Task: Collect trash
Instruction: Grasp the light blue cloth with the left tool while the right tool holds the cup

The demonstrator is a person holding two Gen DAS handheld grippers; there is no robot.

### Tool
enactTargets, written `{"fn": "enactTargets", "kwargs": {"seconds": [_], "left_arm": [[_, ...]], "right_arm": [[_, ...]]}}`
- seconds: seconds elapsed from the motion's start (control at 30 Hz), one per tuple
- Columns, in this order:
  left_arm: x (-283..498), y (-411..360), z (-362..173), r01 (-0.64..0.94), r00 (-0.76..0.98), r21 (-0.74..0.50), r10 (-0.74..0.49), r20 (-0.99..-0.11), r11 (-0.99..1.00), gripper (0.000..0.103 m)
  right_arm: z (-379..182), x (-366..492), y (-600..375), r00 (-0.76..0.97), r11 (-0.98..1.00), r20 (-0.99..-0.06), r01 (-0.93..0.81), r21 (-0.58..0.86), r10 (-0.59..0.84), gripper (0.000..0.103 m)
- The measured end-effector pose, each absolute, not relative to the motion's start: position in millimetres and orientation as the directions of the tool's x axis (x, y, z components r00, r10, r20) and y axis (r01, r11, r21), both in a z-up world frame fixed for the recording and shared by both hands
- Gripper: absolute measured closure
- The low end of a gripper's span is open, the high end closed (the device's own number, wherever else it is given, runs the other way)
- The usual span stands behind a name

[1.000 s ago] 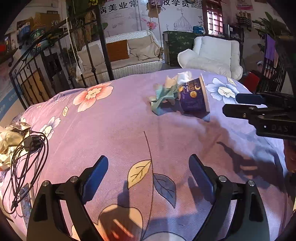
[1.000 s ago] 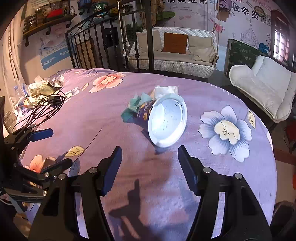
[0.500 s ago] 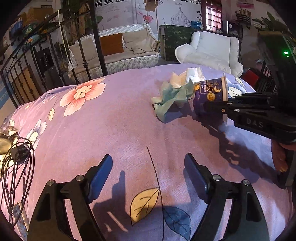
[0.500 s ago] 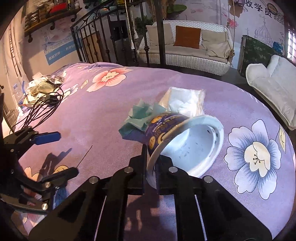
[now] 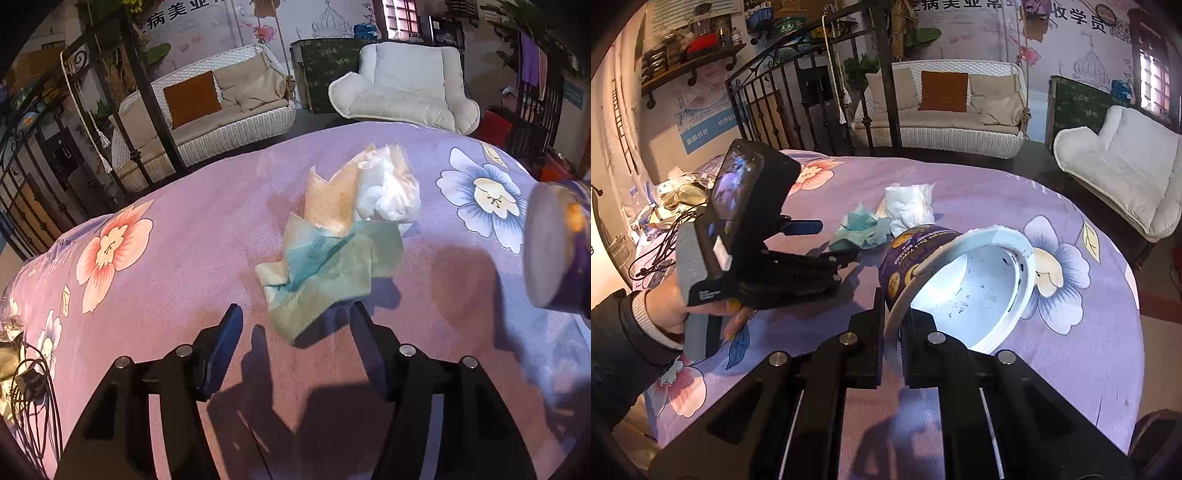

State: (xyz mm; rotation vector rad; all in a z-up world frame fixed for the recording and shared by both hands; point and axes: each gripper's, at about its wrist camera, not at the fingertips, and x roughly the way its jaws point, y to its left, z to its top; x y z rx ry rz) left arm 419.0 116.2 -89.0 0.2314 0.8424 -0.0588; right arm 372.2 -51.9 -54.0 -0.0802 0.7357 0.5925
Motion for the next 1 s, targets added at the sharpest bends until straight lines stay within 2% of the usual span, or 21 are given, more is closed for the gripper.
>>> {"fn": "enactTargets", "kwargs": {"seconds": [0.1, 0.2, 0.3, 0.63, 1.0], "left_arm": [[427, 117, -89, 0.121, 0.671, 0.166, 0.043, -0.74, 0.979, 0.058], [427, 119, -87, 0.097, 0.671, 0.129, 0.031, -0.741, 0.987, 0.087], [419, 121, -83, 0.083, 0.683, 0.115, 0.027, -0.73, 0.99, 0.092], [353, 119, -60, 0.063, 0.733, 0.089, 0.015, -0.68, 0.994, 0.095], [267, 89, -38, 0.095, 0.774, 0.029, -0.055, -0.631, 0.995, 0.095]], "right_arm": [[-54, 367, -62, 0.609, 0.849, -0.649, -0.516, 0.113, 0.456, 0.094], [-54, 363, -69, 0.623, 0.859, -0.648, -0.502, 0.098, 0.438, 0.094], [-55, 360, -73, 0.628, 0.864, -0.647, -0.493, 0.1, 0.433, 0.094], [-59, 336, -90, 0.638, 0.882, -0.641, -0.449, 0.141, 0.427, 0.094], [-61, 282, -119, 0.693, 0.919, -0.627, -0.38, 0.103, 0.357, 0.094]]}}
